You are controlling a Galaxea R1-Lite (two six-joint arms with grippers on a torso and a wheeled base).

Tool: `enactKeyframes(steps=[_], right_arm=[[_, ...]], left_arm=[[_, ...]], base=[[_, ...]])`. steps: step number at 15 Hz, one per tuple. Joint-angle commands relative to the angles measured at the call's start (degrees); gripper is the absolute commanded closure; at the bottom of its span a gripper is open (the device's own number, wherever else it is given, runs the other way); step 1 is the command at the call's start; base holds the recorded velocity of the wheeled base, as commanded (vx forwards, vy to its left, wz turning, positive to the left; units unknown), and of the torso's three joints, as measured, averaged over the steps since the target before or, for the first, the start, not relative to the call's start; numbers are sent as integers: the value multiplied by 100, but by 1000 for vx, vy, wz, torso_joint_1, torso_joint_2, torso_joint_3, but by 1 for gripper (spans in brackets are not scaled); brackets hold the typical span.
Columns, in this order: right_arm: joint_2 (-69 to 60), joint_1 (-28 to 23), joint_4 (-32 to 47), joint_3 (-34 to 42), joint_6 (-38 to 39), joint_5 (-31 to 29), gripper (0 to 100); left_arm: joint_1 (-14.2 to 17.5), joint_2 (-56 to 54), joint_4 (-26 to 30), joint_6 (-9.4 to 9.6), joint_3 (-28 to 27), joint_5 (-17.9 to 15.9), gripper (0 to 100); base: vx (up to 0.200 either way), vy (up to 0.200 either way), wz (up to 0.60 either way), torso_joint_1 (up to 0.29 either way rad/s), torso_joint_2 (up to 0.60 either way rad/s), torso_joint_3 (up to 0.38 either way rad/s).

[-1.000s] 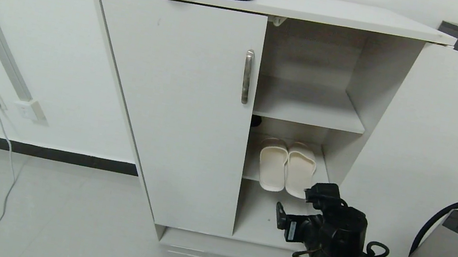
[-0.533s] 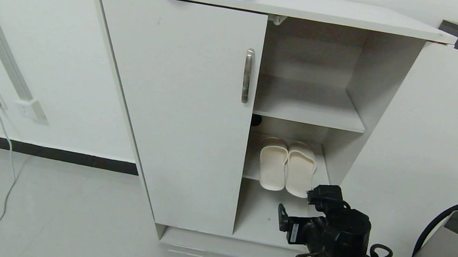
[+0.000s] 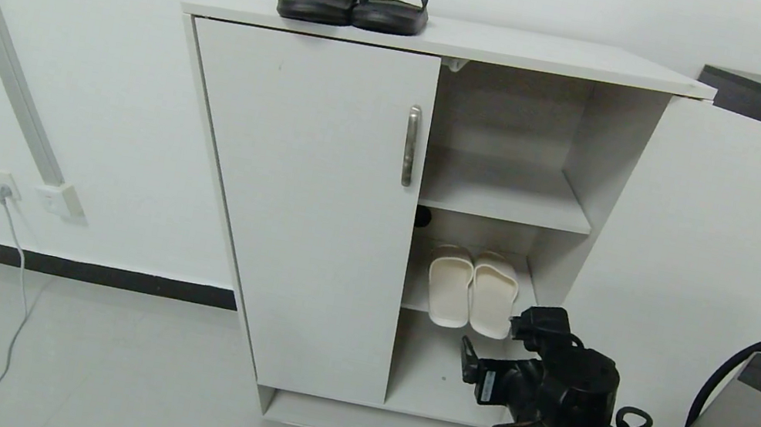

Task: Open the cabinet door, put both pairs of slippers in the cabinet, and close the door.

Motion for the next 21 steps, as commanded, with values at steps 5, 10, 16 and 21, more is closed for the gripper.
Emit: enactKeyframes(steps=[5,10,16,21], right_arm=[[35,-1,-254,70,-196,8,0],[35,149,-500,272,-248,34,0],[61,166,-711,378,-336,166,0],[114,157,-720,492,-345,166,0]], left_arm=[[1,7,0,0,0,1,100],[1,7,0,-17,0,1,100],[1,7,0,-17,0,1,100],[1,7,0,-9,0,1,100]], base=[[0,0,0,0,0,21],[0,80,0,2,1,1],[0,200,0,3,4,6],[0,200,0,1,2,4]])
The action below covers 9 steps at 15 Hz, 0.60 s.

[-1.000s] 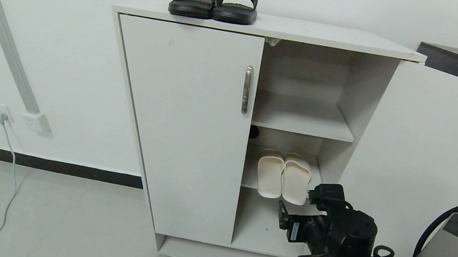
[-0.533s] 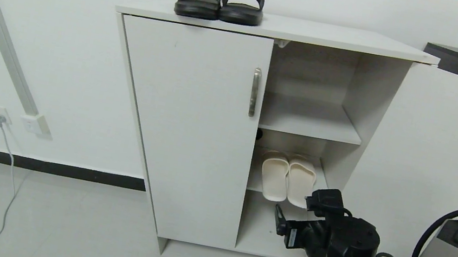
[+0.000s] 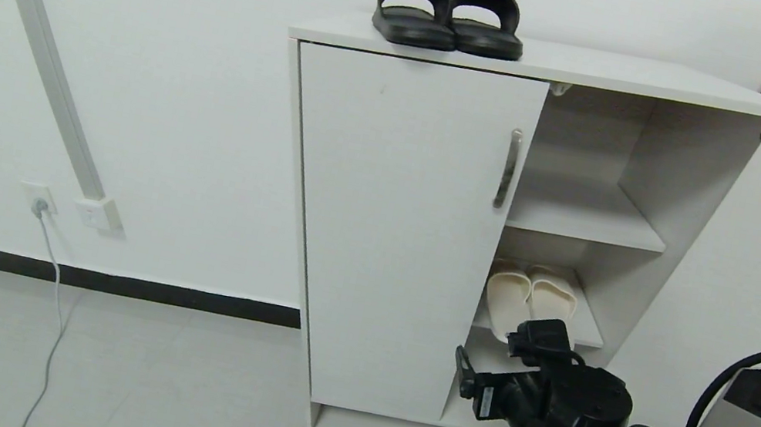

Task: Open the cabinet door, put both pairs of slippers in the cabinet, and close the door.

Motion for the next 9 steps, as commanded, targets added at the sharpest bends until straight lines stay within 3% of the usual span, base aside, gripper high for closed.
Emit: enactKeyframes(steps=[1,7,9], right_arm=[[101,6,-8,64,0,-7,0],[127,15,-69,64,-9,-7,0],[136,15,-69,64,-79,-7,0]], left_arm=[[1,7,0,0,0,-1,100],[1,7,0,-9,0,7,100],[1,7,0,-9,0,7,100]], base=[[0,200,0,-2,7,-2],[0,200,0,-2,4,4],[0,0,0,0,0,0]])
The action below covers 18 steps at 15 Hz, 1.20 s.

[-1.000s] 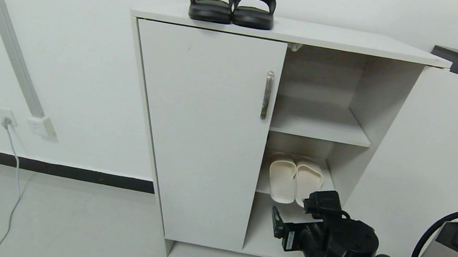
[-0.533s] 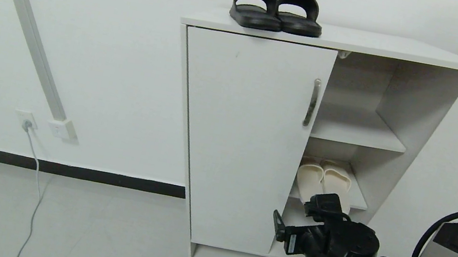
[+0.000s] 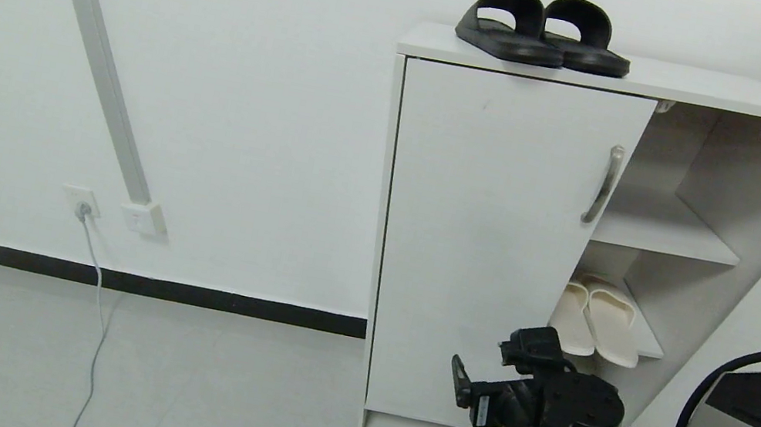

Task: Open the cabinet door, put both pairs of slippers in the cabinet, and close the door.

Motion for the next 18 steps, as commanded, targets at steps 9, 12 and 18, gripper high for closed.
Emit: enactKeyframes(steps=[9,12,18], right_arm=[[69,-8,-173,-29,-99,-62,0],[95,-17,-182,-20,-99,-62,0],[227,-87,-322,15,-90,-62,0]], left_arm=[[9,7,0,-2,0,-4,100],[9,7,0,16,0,-12,100],[9,7,0,25,0,-12,100]], base=[[0,0,0,0,-8,-10],[0,0,0,15,-229,-299],[0,0,0,70,-472,-360]])
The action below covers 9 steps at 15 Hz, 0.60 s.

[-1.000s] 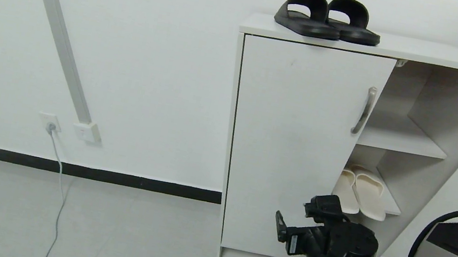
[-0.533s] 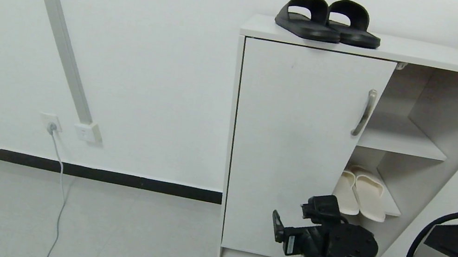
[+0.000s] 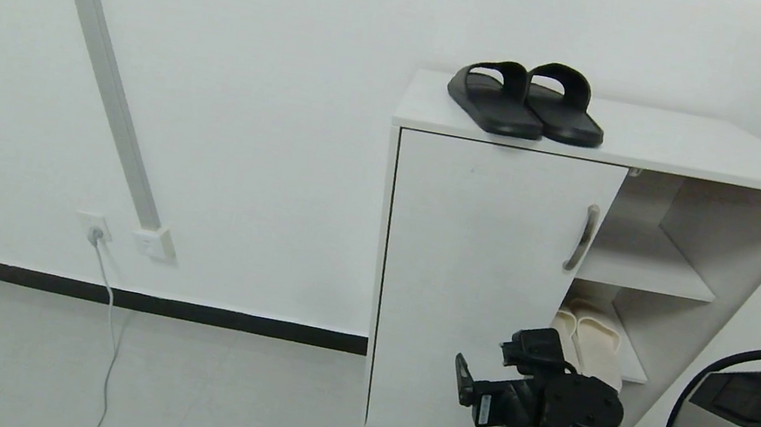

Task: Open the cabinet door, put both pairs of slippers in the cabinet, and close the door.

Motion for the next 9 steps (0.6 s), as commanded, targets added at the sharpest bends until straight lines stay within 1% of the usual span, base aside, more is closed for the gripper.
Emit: enactKeyframes(steps=[1,5,9], right_arm=[[41,-55,-115,71,-14,1,0],[93,-90,-133,80,-14,1,0],[120,-90,-141,88,-49,1,0]], left_arm=[[1,7,0,-2,0,1,100],[1,7,0,-2,0,1,100],[1,7,0,-2,0,1,100]], base=[[0,0,0,115,-461,-349],[0,0,0,141,-466,-332],[0,0,0,168,-486,-319]])
